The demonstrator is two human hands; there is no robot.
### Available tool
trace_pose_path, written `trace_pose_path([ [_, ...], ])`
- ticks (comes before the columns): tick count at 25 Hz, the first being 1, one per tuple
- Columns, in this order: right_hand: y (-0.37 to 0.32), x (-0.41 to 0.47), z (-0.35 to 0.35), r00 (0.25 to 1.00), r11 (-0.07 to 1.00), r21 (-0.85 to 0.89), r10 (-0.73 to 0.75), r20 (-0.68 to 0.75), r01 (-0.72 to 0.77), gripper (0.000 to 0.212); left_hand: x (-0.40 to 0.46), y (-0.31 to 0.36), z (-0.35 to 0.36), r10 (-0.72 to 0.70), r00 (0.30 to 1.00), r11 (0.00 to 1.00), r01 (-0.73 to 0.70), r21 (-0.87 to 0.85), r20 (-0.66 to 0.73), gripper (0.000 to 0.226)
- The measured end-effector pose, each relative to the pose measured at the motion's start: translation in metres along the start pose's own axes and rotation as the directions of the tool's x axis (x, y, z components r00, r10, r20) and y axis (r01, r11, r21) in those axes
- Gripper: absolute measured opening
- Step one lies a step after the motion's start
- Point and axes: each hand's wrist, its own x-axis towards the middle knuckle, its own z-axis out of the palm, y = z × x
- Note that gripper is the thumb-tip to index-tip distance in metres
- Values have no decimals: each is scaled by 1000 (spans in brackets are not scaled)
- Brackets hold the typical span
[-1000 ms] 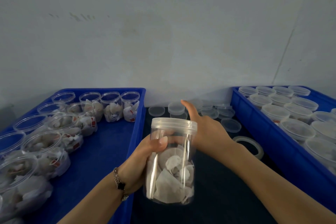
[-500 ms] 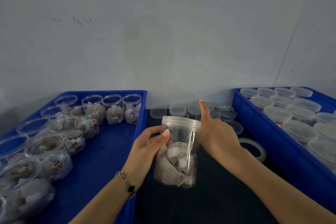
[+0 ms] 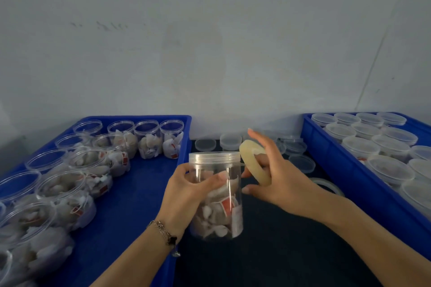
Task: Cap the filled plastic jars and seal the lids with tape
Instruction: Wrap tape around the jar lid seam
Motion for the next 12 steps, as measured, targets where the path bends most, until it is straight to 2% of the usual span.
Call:
trace_pose_path([
  [5,-1,-15,-9,985,962,-270,-83,-150,40,82,-4,6,0,-58,992,990,72,-125,112,74],
  [9,-3,-13,-29,970,909,-412,-160,-184,72,79,-5,10,-1,-49,988,984,73,-164,149,84],
  [12,0,-10,-35,975,858,-512,-141,-172,34,64,-6,14,-4,-41,978,973,85,-212,206,107],
])
